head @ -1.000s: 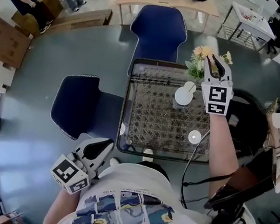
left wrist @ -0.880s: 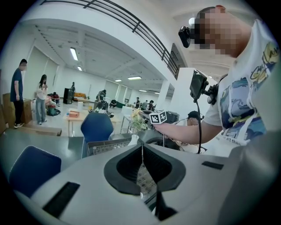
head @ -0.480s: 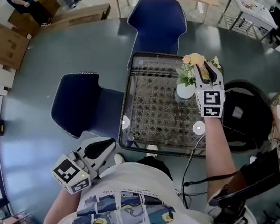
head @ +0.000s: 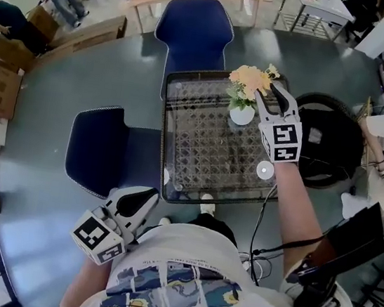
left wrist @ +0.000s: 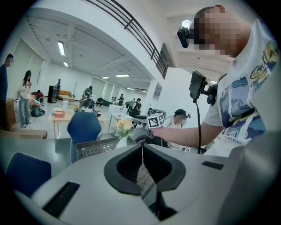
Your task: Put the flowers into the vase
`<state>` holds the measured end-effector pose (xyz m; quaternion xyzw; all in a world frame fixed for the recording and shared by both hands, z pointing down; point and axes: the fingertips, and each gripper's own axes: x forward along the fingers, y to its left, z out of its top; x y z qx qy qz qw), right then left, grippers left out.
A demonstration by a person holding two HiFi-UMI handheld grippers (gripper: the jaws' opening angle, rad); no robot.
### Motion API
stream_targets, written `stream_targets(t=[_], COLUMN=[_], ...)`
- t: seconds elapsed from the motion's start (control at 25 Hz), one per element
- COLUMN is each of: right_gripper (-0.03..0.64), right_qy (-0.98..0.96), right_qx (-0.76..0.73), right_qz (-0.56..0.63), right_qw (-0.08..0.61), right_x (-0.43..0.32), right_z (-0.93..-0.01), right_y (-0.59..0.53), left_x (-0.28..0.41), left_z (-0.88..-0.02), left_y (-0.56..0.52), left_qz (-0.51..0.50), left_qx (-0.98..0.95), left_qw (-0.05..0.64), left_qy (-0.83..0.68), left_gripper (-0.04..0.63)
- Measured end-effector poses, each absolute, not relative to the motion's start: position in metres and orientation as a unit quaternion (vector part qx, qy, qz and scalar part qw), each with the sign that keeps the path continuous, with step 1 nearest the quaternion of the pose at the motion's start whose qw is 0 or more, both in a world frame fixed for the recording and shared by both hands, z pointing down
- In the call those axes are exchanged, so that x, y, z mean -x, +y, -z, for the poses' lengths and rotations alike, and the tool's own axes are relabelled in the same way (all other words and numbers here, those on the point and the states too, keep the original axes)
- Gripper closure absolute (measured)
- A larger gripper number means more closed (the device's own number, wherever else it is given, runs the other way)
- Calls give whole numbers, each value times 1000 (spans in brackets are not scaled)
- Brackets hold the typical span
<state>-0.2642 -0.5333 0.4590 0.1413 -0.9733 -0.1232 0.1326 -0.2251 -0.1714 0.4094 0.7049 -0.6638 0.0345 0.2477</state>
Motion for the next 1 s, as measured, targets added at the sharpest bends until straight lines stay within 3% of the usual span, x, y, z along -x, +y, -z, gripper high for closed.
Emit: stream_targets(t=[0.52, 0.76, 1.0], right_gripper=[483, 573, 595], right_qy=[-967, -968, -970], right_qx=[-162, -125, -91], right_qz=[73, 19, -16], right_qw=[183, 218, 226], right_x=[166, 141, 128], right_z=[-450, -462, -472], right_y=[-363, -251, -146], left_x=[198, 181, 170], left_z=[-401, -400, -421], left_y=[-93, -45, -8], left_qz=[-16, -46, -54], left_qx=[-793, -812, -830], left_qw=[222, 198, 215], left_qy=[-567, -547, -512], left_gripper=[584, 584, 585])
